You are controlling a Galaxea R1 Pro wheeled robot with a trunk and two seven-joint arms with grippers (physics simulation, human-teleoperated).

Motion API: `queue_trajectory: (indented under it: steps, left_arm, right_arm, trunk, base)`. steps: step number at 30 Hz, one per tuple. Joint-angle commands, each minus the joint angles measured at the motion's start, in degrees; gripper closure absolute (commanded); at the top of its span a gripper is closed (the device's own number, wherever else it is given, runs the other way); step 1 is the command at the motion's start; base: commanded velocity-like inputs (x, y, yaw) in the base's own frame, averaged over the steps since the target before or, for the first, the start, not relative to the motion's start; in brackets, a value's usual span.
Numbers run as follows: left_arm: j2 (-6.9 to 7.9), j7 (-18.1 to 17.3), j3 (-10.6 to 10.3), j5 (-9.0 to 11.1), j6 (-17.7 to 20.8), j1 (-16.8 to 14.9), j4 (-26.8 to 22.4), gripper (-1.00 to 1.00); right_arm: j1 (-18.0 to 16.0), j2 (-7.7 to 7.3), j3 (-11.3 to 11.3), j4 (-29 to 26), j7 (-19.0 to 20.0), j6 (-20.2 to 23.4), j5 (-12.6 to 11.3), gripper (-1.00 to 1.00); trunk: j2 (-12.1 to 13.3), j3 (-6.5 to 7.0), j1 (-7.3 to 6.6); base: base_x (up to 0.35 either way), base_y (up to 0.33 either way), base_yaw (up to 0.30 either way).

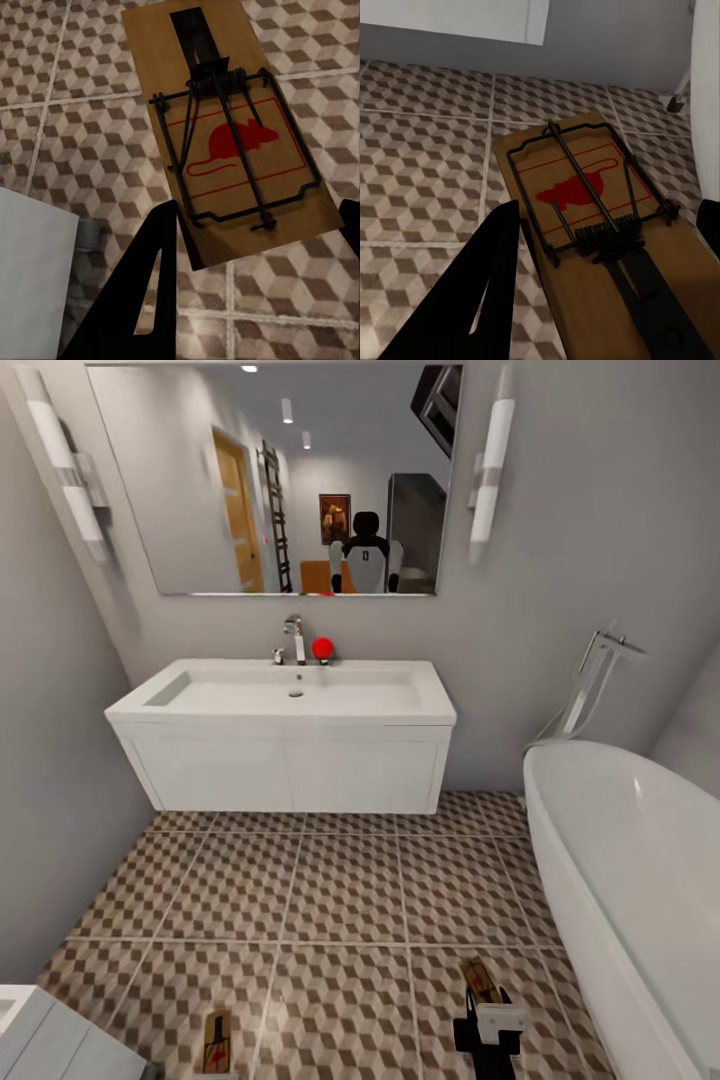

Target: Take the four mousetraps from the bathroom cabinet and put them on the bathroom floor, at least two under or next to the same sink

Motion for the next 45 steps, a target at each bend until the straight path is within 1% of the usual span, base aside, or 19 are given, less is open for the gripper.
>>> queue_trajectory:
  steps: [1,20,45]
  left_arm:
    - [-0.05,0.31,-0.5,0.21,-0.27,-0.09,0.22,1.0]
    - [0.02,0.31,-0.5,0.21,-0.28,-0.09,0.22,1.0]
    - [0.04,0.31,-0.5,0.21,-0.28,-0.09,0.22,1.0]
  right_arm:
    - [-0.04,0.01,-0.38,0.04,-0.36,-0.1,0.61,1.0]
    - [-0.04,-0.07,-0.38,0.04,-0.25,-0.07,0.66,1.0]
    - [-0.04,-0.01,-0.36,0.04,-0.25,0.51,0.7,1.0]
  trunk:
    - [-0.03,-0.05,0.03]
    - [-0.03,-0.05,0.03]
    - [-0.03,-0.05,0.03]
  base:
    - [0.287,0.0,-0.002]
    - [0.274,0.0,0.0]
    - [0.009,0.0,0.0]
